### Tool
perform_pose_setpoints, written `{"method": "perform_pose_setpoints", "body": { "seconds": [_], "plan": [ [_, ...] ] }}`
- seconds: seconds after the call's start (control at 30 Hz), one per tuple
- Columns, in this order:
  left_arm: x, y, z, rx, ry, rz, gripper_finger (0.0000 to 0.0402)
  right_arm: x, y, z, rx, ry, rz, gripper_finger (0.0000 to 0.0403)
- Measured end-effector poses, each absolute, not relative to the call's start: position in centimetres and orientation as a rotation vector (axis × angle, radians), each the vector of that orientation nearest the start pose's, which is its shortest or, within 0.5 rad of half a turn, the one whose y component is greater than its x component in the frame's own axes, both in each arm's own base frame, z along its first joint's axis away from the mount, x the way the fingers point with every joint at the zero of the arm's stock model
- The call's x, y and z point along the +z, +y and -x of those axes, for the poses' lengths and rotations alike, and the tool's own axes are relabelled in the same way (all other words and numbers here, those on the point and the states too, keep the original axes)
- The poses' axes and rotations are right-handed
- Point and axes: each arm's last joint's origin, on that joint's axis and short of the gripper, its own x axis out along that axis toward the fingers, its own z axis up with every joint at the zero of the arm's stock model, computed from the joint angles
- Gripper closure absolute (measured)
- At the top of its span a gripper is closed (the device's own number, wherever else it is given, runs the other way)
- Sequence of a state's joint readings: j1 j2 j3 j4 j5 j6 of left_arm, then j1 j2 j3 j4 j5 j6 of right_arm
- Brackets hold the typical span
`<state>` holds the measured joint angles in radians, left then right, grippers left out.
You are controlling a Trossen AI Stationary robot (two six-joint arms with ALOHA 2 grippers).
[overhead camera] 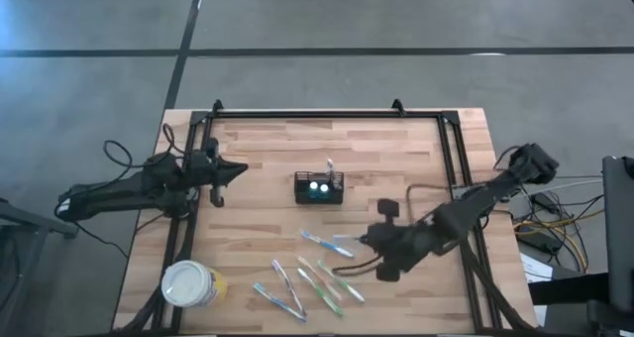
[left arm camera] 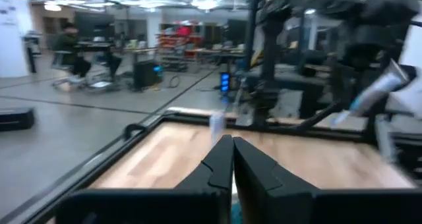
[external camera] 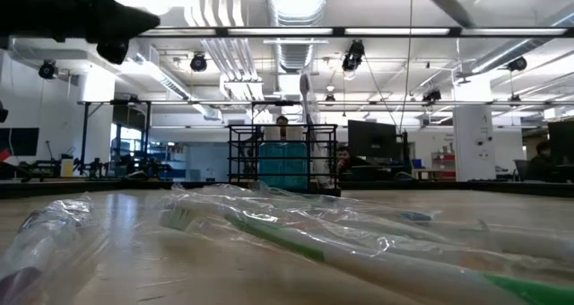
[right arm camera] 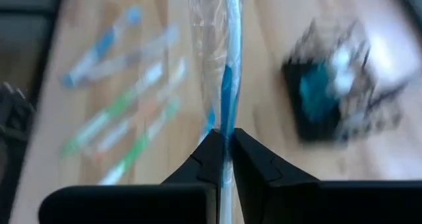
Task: Pick & Place toothbrushing station
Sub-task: Put the blue toothbrush into the black wire organizer
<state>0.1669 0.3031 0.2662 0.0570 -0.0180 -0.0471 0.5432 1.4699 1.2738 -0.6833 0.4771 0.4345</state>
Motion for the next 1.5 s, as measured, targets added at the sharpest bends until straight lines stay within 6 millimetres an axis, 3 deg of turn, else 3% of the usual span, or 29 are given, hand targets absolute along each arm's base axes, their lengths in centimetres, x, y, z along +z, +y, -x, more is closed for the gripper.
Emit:
{"method": "perform_pose_setpoints", "body": {
  "seconds": [0.13, 0.27, 0.4, 0.53, 0.73, 0.97, 1.5],
  "plan": [
    [24.7, 1.9, -11.7, 0.131, -0.011, 0.046, 0.0328, 32.1, 13.1, -27.6, -0.055, 0.601, 0.073, 0.0385],
    [25.9, 1.9, -12.9, 0.100, -0.017, 0.050, 0.0247, 32.5, 11.8, -28.7, 0.030, 0.506, 0.122, 0.0385],
    [27.6, 2.0, -13.8, 0.081, -0.057, 0.044, 0.0170, 32.1, 10.1, -29.9, 0.054, 0.431, 0.169, 0.0385],
    [28.7, 1.9, -14.5, -0.015, -0.099, 0.005, 0.0130, 31.4, 8.3, -30.8, 0.061, 0.334, 0.196, 0.0385],
    [28.8, 2.0, -15.8, -0.049, -0.139, -0.020, 0.0127, 30.6, 4.7, -31.8, 0.081, 0.152, 0.172, 0.0385],
    [28.2, 2.3, -17.7, -0.050, -0.121, -0.015, 0.0137, 29.2, 1.7, -32.0, 0.002, 0.152, 0.151, 0.0385],
    [31.8, 3.1, -23.5, -0.097, -0.112, -0.012, 0.0141, 30.0, 0.9, -32.2, -0.030, 0.090, 0.177, 0.0385]
  ]
}}
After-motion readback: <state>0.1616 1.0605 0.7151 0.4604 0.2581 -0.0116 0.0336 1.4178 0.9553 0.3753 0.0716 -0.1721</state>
